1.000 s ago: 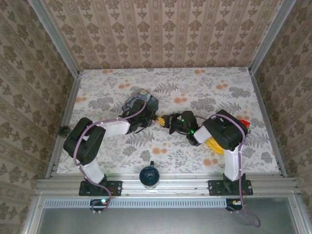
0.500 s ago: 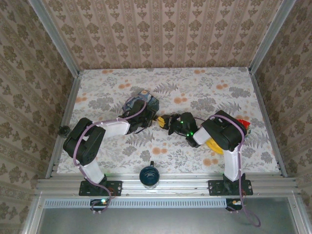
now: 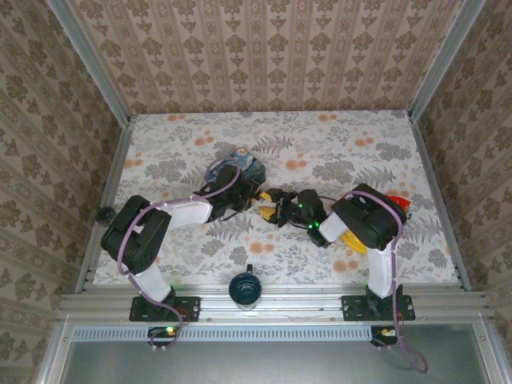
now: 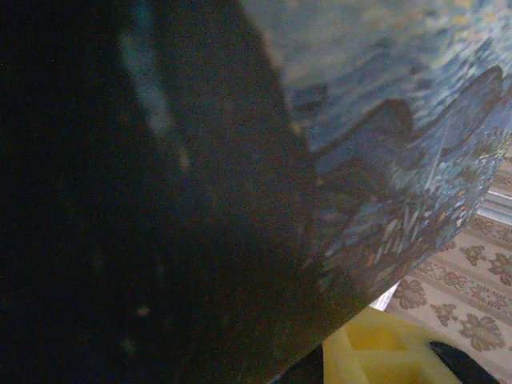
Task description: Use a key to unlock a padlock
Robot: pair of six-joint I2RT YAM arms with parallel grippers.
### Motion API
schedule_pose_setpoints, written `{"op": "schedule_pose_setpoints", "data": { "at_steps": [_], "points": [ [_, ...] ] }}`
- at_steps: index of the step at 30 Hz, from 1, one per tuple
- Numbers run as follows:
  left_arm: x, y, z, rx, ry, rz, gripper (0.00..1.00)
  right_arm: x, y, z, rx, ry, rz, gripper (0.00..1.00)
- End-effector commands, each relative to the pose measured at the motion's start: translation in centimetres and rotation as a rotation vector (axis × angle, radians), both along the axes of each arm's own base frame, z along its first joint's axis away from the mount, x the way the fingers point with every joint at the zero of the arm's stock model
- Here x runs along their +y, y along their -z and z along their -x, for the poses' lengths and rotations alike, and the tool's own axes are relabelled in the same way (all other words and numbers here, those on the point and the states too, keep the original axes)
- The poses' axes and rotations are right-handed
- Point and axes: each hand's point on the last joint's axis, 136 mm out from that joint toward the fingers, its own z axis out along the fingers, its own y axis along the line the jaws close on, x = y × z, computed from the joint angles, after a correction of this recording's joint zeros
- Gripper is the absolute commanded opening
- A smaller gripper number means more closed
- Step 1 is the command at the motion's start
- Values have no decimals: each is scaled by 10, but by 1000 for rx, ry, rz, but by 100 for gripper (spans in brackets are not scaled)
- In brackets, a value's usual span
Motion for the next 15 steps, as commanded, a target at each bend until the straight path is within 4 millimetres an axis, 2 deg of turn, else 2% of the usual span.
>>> {"op": "schedule_pose_setpoints", "data": {
  "at_steps": [1,9,15],
  "points": [
    [-18,24,53,191,141,39,0,3,-40,-2,-149,-12,-27,55],
    [-9,36,52,208,130,2,1,1,-43,5,-208,-57,90,55],
    [-5,48,55,229,143,-37,4,-23,-40,20,-258,-113,411,57]
  ]
}}
